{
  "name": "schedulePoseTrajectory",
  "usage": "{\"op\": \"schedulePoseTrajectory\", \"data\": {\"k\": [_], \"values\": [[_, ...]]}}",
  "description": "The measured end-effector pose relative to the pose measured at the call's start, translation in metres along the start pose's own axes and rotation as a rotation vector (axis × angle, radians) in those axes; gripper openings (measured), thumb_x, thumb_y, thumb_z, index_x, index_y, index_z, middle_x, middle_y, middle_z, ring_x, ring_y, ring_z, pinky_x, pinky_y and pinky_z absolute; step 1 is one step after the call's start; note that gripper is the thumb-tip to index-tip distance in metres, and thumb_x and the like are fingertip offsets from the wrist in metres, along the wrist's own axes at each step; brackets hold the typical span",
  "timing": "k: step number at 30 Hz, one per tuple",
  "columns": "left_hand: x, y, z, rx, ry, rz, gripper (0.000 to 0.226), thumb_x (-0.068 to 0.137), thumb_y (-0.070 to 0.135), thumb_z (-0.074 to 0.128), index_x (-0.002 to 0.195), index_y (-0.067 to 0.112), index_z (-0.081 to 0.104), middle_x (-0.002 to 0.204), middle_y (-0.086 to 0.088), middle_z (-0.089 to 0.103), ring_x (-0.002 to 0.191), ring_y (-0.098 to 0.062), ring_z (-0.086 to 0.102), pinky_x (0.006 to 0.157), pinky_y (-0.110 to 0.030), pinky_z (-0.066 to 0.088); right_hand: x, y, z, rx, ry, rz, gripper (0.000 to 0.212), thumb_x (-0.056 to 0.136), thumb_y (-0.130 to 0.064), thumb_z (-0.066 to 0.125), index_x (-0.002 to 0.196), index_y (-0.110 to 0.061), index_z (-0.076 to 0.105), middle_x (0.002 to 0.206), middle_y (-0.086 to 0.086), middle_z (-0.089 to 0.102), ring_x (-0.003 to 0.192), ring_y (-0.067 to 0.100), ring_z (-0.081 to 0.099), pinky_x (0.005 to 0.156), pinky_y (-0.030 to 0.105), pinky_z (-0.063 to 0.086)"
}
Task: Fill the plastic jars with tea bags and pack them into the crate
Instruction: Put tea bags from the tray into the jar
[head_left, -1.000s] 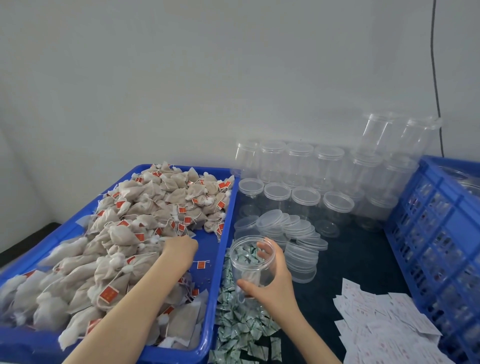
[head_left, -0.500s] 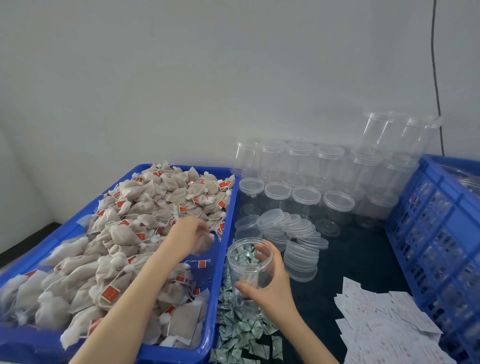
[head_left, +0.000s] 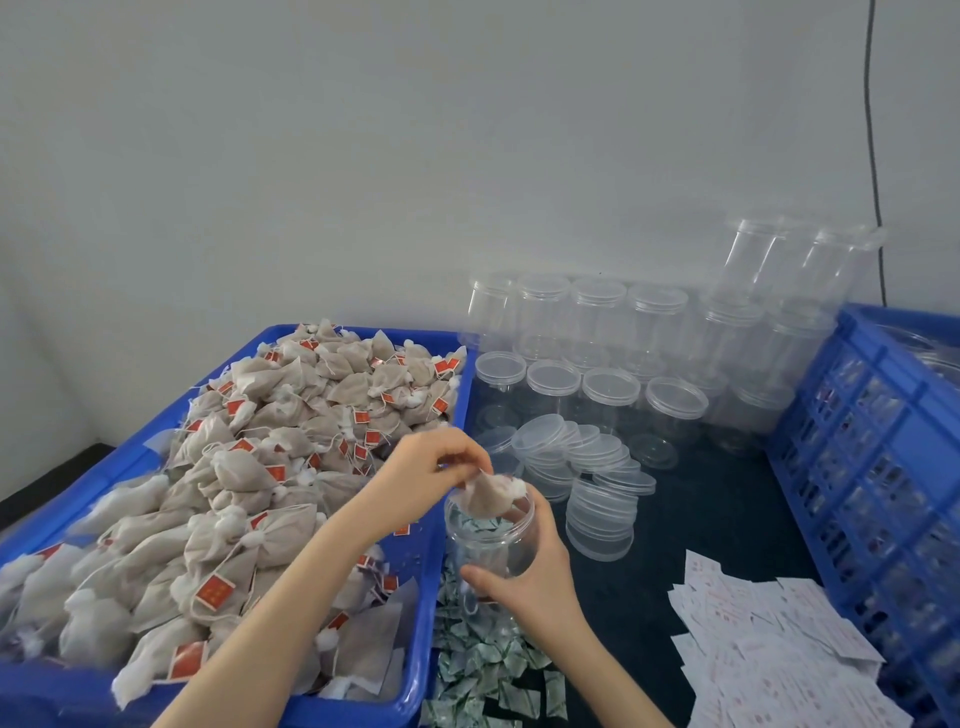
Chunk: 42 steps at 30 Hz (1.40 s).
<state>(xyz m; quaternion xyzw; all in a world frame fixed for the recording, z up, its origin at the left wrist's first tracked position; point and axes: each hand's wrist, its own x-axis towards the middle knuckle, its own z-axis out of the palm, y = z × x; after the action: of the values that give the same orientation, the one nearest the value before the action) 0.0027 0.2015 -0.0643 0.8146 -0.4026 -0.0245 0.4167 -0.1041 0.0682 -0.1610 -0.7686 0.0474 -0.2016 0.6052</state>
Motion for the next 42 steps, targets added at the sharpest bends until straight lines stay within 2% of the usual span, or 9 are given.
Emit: {"op": "schedulePoseTrajectory", "data": {"k": [3,6,12,16,19,21,23,36,42], "values": [[0.002,0.002,0.01,0.216,-0.155,0.078,0.018,0.087,0.014,0.066,0.09,0.03,0.075,0.086,0.016,0.066,0.077,0.001,0.059,0.075,-0.014,0.047,0.0,-0.001,0.0,-0.01,-0.015,0.009,0.094,0.056,-0.04,0.086,0.136,-0.044,0.037,0.127,-0.029,0.053,0.122,-0.004,0.051,0.096,0.013,0.044],[0.002,0.0,0.018,0.565,-0.248,0.1,0.018,0.088,0.032,0.064,0.103,0.04,0.069,0.091,0.016,0.061,0.083,-0.001,0.053,0.074,-0.021,0.042,0.0,-0.002,0.0,-0.047,-0.025,-0.003,0.099,0.056,-0.043,0.085,0.141,-0.038,0.036,0.133,-0.026,0.051,0.125,-0.008,0.047,0.094,0.006,0.04],[0.001,-0.001,0.011,0.355,-0.28,0.028,0.016,0.082,0.036,0.069,0.077,0.044,0.057,0.084,0.021,0.061,0.087,0.004,0.052,0.086,-0.024,0.044,-0.003,-0.002,-0.003,-0.036,-0.012,0.008,0.096,0.055,-0.042,0.086,0.137,-0.044,0.037,0.132,-0.025,0.052,0.125,-0.004,0.048,0.097,0.01,0.042],[0.005,-0.016,-0.013,0.533,-0.087,-0.099,0.008,0.088,0.029,0.064,0.088,0.037,0.062,0.091,0.019,0.062,0.09,-0.003,0.059,0.081,-0.028,0.051,-0.001,-0.001,-0.007,0.009,0.03,0.022,0.092,0.053,-0.039,0.087,0.132,-0.046,0.04,0.123,-0.031,0.053,0.121,-0.008,0.05,0.091,0.005,0.041],[0.002,-0.045,-0.019,0.927,-0.348,-0.444,0.027,0.092,0.025,0.06,0.119,0.024,0.06,0.117,0.004,0.061,0.107,-0.018,0.06,0.085,-0.031,0.049,0.0,-0.001,-0.011,0.002,0.02,0.009,0.093,0.053,-0.04,0.087,0.134,-0.038,0.043,0.125,-0.028,0.054,0.121,-0.007,0.05,0.092,0.004,0.04],[-0.006,-0.058,-0.015,1.006,-0.588,-0.613,0.036,0.091,0.029,0.062,0.124,0.015,0.058,0.112,0.0,0.061,0.1,-0.019,0.06,0.087,-0.03,0.049,0.0,-0.002,-0.013,-0.009,0.009,-0.006,0.092,0.054,-0.04,0.087,0.134,-0.035,0.043,0.123,-0.031,0.054,0.121,-0.008,0.05,0.092,0.004,0.04],[-0.01,-0.065,-0.011,1.004,-0.663,-0.656,0.038,0.091,0.035,0.063,0.119,0.01,0.061,0.099,-0.001,0.059,0.088,-0.018,0.058,0.085,-0.029,0.049,0.0,-0.003,-0.013,-0.016,0.009,-0.011,0.091,0.054,-0.04,0.087,0.134,-0.035,0.044,0.122,-0.032,0.053,0.12,-0.008,0.05,0.092,0.004,0.039],[-0.006,-0.061,0.004,1.094,-0.647,-0.59,0.031,0.09,0.031,0.059,0.116,0.014,0.06,0.116,-0.002,0.063,0.104,-0.021,0.061,0.08,-0.03,0.047,-0.003,-0.005,-0.01,-0.004,0.005,-0.018,0.09,0.055,-0.038,0.087,0.133,-0.035,0.043,0.122,-0.035,0.052,0.119,-0.011,0.05,0.09,0.002,0.039],[-0.003,-0.049,-0.001,0.869,-0.355,-0.452,0.009,0.092,0.022,0.046,0.098,0.018,0.051,0.103,-0.003,0.06,0.092,-0.022,0.06,0.07,-0.031,0.045,-0.003,-0.004,-0.01,0.004,0.012,-0.012,0.089,0.055,-0.037,0.087,0.132,-0.037,0.043,0.121,-0.034,0.054,0.118,-0.012,0.05,0.089,0.002,0.039]]}}
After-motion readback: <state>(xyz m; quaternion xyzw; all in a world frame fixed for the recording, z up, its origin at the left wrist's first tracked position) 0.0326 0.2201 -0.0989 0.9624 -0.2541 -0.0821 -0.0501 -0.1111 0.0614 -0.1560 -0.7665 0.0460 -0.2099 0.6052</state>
